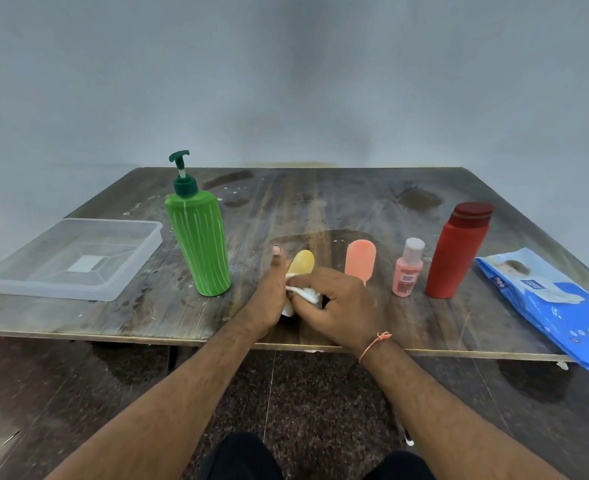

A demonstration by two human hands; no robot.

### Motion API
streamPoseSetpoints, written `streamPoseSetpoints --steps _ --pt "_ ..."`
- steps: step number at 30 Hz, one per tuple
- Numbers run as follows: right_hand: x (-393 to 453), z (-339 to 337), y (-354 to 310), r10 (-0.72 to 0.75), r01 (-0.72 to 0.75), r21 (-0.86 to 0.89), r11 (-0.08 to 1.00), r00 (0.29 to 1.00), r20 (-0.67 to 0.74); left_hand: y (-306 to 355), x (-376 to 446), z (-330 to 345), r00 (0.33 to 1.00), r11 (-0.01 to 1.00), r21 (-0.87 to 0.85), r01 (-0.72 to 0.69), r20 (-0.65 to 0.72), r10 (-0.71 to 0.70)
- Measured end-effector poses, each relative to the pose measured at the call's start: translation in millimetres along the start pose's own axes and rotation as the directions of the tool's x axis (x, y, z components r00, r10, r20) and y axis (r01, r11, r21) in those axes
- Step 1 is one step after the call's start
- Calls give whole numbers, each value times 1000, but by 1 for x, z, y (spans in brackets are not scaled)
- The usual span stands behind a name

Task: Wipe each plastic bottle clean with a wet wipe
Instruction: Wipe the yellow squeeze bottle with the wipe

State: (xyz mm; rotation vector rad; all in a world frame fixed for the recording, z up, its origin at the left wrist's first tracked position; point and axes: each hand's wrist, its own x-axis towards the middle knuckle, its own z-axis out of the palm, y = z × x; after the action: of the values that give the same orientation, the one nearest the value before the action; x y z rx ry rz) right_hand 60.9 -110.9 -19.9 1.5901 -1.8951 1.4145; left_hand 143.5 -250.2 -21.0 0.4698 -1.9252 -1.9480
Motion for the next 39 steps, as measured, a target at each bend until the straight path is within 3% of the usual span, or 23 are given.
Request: streamPoseSetpoints --steps 4,10,15,17,21,24,32,39 --pt "0 -1 -2 7 -7 -3 1000 1000 -28 -5 4 -3 999 999 14 32 -5 -32" --pt "4 1 2 82 -111 -142 984 977 -196 -8 4 1 999 998 60 1 -47 2" --pt "-2 1 1 -11 10 -56 998 1000 -22 -4 -3 -2 1000 1000 -28 7 0 -7" --pt "-2 1 0 -11 8 -81 997 999 -40 -2 -6 -1 1000 999 -43 -19 4 19" --pt "1 -1 0 94 -122 -126 984 973 -210 -1 -7 5 998 999 31 -37 -56 39" --pt "3 -6 0 206 -243 -118 963 943 -262 -8 -6 4 994 983 154 -98 -29 104" --pt "-4 0 -1 -59 41 -151 988 991 -118 -3 -6 2 999 999 -51 -13 -30 11" --pt "2 -2 -1 101 -146 -172 974 964 -248 4 -14 6 997 995 81 -52 -57 57"
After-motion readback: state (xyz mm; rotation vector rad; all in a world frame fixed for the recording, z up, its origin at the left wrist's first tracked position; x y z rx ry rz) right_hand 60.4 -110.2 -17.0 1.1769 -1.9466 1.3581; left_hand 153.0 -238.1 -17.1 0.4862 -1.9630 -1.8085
